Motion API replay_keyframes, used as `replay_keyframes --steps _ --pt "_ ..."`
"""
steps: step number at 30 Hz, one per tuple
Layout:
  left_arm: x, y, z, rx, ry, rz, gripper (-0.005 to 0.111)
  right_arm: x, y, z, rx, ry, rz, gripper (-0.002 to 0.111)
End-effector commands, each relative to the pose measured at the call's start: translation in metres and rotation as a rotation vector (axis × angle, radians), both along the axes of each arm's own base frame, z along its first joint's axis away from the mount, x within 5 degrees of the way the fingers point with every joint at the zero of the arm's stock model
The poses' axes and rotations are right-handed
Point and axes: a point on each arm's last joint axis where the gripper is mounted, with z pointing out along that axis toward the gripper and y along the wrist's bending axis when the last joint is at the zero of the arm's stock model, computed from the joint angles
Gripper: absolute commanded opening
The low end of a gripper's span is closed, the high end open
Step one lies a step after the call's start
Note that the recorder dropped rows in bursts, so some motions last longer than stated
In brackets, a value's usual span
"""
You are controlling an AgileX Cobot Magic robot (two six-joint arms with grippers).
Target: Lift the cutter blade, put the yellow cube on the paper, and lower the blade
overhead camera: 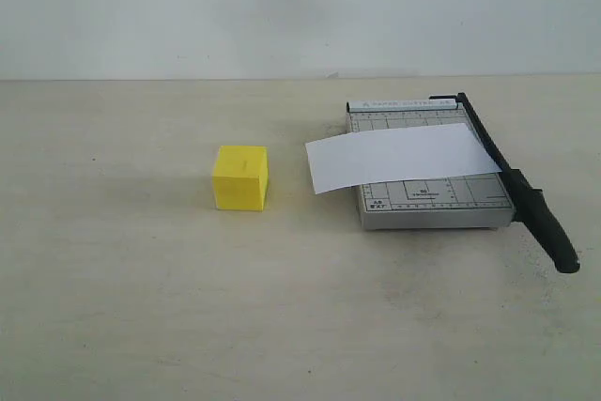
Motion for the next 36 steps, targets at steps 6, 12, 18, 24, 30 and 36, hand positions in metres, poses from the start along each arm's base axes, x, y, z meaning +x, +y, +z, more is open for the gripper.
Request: replay_keyframes --steps 6,12,18,24,30,36 --pt "0.000 -0.001 0.000 -0.018 -0.008 -0.006 0.004 0.000 0.000 0.002 0.003 -0.018 0.003 0.000" --pt "0.000 -0.001 0.000 -0.018 -0.008 -0.006 0.004 0.000 0.001 0.004 0.108 -0.040 0.006 0.000" --pt "0.000 -0.001 0.000 -0.017 -0.011 -0.006 0.004 0.000 0.002 0.007 0.636 -0.068 0.017 0.000" --pt "0.000 -0.001 0.000 -0.141 -0.013 0.002 0.004 -0.001 0.000 0.017 0.675 -0.177 0.039 0.000" --pt "0.000 -0.001 -0.001 -0.339 -0.009 0.016 0.004 0.006 0.001 0.072 0.441 -0.164 0.033 0.000" --pt "0.000 -0.001 -0.003 -0.336 0.012 0.020 0.004 0.088 0.006 0.058 0.180 0.542 0.001 0.000"
